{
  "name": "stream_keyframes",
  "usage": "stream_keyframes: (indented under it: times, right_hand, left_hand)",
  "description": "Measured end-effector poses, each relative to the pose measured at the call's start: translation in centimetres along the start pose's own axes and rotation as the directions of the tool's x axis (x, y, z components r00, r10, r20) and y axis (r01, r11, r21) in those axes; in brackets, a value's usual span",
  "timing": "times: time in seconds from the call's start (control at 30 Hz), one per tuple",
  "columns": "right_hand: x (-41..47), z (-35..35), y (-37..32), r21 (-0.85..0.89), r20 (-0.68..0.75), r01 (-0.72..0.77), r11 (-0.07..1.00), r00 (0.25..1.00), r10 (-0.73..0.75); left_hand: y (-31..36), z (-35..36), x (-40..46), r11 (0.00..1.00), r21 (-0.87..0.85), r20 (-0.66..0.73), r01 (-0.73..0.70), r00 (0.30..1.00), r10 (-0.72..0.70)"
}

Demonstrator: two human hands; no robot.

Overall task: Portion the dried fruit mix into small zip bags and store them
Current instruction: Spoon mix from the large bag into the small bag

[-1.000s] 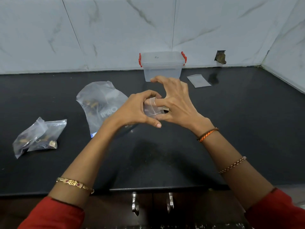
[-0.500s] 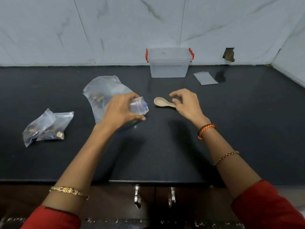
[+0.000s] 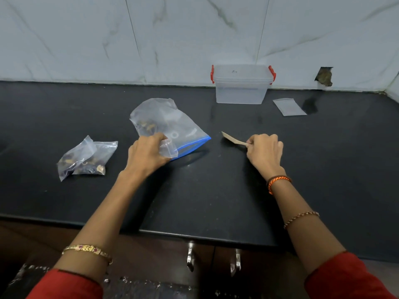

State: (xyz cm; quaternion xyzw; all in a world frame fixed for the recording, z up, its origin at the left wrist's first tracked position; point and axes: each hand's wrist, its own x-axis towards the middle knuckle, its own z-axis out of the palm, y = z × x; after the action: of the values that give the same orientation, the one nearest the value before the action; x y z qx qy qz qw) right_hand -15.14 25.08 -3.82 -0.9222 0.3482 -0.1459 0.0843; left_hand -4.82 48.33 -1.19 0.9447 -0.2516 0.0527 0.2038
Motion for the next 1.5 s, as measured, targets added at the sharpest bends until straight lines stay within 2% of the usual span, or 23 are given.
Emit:
stream_keyframes:
  times: [0.1,0.17,0.27,0.33,0.43,0.63,0.73,0.87,1.0,1.07,1.2,1.3,1.4,1.47,1.5]
  right_hand:
    - [-0.7,0.0,0.3,0.005,-0.023,0.024,1.0,0.999,-0.023]
    - [-1.3,-0.3,0.3,0.169,-0.063,0.078,0.983,0.996,-0.068]
    - [-2.7,-1.3,-0.7,0.496,-0.186,0.213,0.842,0.973,-0.136]
    - [-3.7,-1.9,-1.9,0.6,-0.196,0.264,0.755,0.964,-0.181]
    - [-5.0,-1.8,-4.1,0.675,-0.118,0.228,0.702,0.972,-0.202]
    - [-5.2,-0.2,-9.0,0.628,-0.104,0.153,0.763,0.988,-0.113]
    - [-5.3,1.4,-11.2,0.572,-0.072,0.146,0.807,0.989,-0.128]
    - [-5.9,1.9,-13.0,0.583,-0.072,0.148,0.799,0.989,-0.131]
    - [-5.3,1.3,-13.0,0.672,-0.171,0.102,0.733,0.985,0.02]
    - [-4.7,1.4,-12.9,0.671,-0.186,0.081,0.737,0.981,0.062]
    - [-3.6,2.2,-13.6,0.546,-0.184,0.111,0.831,0.983,-0.01]
    - [-3.6,3.1,-14.4,0.448,-0.136,0.134,0.884,0.987,-0.081]
    - [-3.9,3.7,-14.4,0.358,-0.04,0.139,0.924,0.99,-0.133]
    - [-3.9,4.1,-14.1,0.338,0.015,0.107,0.935,0.993,-0.119]
    - [-3.9,4.3,-14.0,0.359,0.027,0.09,0.929,0.994,-0.107]
  left_hand:
    - [0.2,1.0,0.2,0.999,0.041,-0.006,-0.008,1.0,0.008]
    - [0.2,1.3,0.1,1.0,0.025,-0.052,0.006,0.999,-0.005]
    - [0.1,1.2,0.2,0.99,-0.128,-0.187,0.063,0.978,-0.087]
    - [-0.2,1.0,0.3,0.966,-0.251,-0.255,0.06,0.959,-0.125]
    - [-0.4,0.7,0.2,0.909,-0.415,-0.281,0.043,0.944,-0.173]
    - [-0.8,0.2,-0.1,0.817,-0.574,-0.272,0.045,0.931,-0.243]
    - [-1.2,0.0,-0.3,0.749,-0.662,-0.27,0.021,0.926,-0.265]
    - [-1.8,-0.2,-0.4,0.684,-0.73,-0.21,0.003,0.95,-0.229]
    - [-2.4,-0.3,0.0,0.648,-0.761,-0.184,0.027,0.949,-0.256]
    - [-2.7,-0.1,0.3,0.629,-0.776,-0.168,0.042,0.948,-0.271]
    - [-2.7,0.5,0.2,0.632,-0.774,-0.147,0.046,0.957,-0.249]
    - [-3.2,0.6,0.3,0.611,-0.786,-0.069,0.095,0.968,-0.24]
    - [-4.0,-0.2,1.6,0.523,-0.832,0.057,0.184,0.967,-0.249]
    - [-4.7,-1.3,3.6,0.499,-0.847,0.027,0.184,0.952,-0.305]
    - [-4.9,-1.8,4.9,0.521,-0.836,-0.007,0.171,0.947,-0.322]
